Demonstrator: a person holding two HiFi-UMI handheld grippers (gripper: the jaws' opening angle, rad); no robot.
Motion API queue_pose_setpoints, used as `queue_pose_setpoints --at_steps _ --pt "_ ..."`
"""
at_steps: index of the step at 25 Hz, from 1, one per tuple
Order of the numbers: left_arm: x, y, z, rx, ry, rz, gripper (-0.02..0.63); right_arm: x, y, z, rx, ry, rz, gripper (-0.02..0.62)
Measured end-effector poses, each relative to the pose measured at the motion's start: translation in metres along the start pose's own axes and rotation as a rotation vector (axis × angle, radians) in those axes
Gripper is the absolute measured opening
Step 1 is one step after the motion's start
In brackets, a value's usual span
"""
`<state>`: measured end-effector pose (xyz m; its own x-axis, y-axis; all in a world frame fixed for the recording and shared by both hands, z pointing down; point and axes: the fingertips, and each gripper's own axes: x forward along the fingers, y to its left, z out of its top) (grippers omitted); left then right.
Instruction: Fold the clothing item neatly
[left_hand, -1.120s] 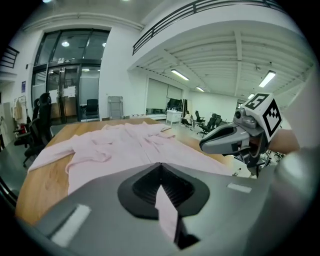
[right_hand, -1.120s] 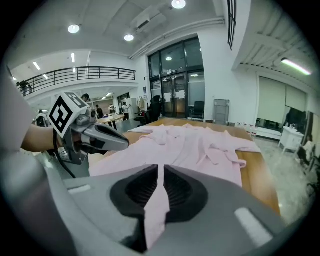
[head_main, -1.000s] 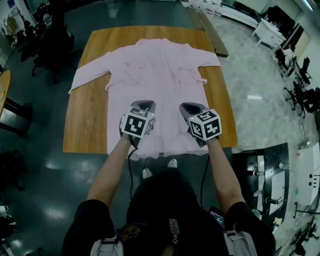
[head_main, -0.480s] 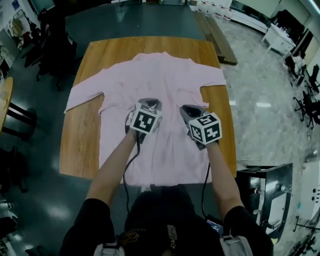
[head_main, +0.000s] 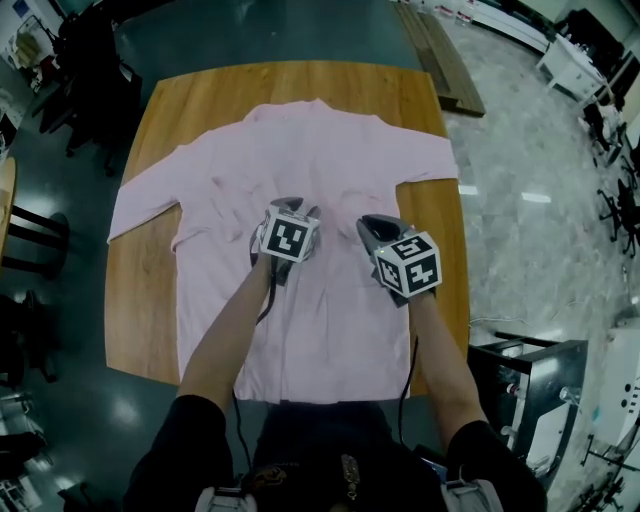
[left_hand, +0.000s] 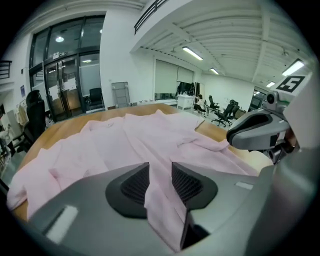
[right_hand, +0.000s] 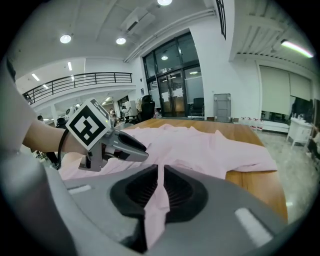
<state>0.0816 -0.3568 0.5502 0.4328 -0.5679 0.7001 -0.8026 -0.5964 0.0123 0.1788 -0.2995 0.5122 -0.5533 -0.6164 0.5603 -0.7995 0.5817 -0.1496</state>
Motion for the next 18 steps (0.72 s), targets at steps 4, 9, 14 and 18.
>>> queue_pose_setpoints --at_steps 4,9,14,18 --pt "0.012 0.019 -0.015 -0.035 0.075 0.044 0.015 0.021 -0.013 -0.024 0.012 0.062 0.024 0.029" --pt "0.007 0.051 -0.03 -0.038 0.124 0.129 0.015 0.039 -0.031 -0.046 0.023 0.12 0.023 0.029" --pt "0.015 0.067 -0.05 -0.027 0.197 0.153 0.028 0.039 -0.039 -0.046 0.035 0.12 0.028 0.029" --pt "0.005 0.076 -0.038 -0.056 0.139 0.175 0.076 0.026 -0.062 -0.026 0.054 0.057 -0.001 0.029"
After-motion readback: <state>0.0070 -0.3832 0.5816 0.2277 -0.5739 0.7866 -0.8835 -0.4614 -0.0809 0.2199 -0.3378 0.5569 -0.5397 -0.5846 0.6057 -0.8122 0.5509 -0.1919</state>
